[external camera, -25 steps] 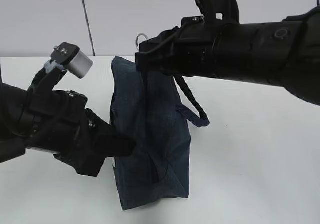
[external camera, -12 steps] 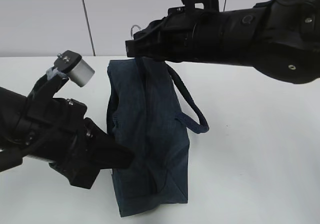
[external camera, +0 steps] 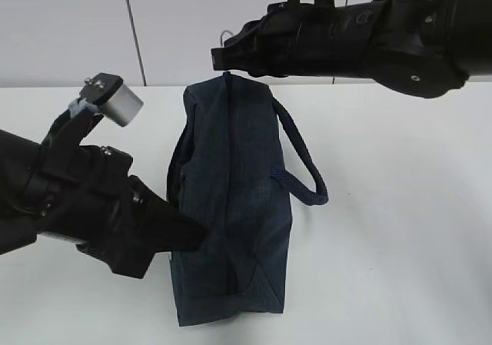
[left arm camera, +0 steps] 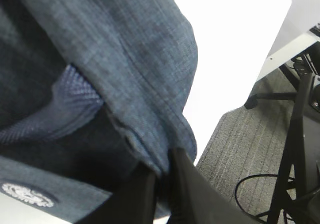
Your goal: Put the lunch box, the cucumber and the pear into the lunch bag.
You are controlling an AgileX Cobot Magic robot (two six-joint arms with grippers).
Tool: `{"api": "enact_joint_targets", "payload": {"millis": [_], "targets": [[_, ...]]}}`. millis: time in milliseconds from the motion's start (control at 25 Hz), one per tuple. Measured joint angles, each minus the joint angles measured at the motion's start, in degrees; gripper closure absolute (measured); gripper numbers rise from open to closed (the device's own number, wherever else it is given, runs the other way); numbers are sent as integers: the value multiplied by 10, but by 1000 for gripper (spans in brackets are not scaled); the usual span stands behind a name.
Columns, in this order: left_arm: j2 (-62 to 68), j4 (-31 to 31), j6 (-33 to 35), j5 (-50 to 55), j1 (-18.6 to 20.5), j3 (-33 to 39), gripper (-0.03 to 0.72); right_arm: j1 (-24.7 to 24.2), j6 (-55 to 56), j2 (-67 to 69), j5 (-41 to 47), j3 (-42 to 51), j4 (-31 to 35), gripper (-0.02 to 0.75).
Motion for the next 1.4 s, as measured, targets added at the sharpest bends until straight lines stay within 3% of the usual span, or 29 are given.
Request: {"api": "enact_joint_targets", "payload": {"millis": [960,1160,1280,1400], "targets": [[0,35,-49,-18,3,-7,685,-69,30,77,-32,-41,-36,738],[0,34,-59,-4,2,-5,652,-78,163,77,-67,-45,-164,738],[0,25,-63,9,0,-4,578,-82,244,77,-83,-47,-239,738],[-2,7,-65,10,-1,-3,453,-85,289,77,-90,-49,-292,738]]}}
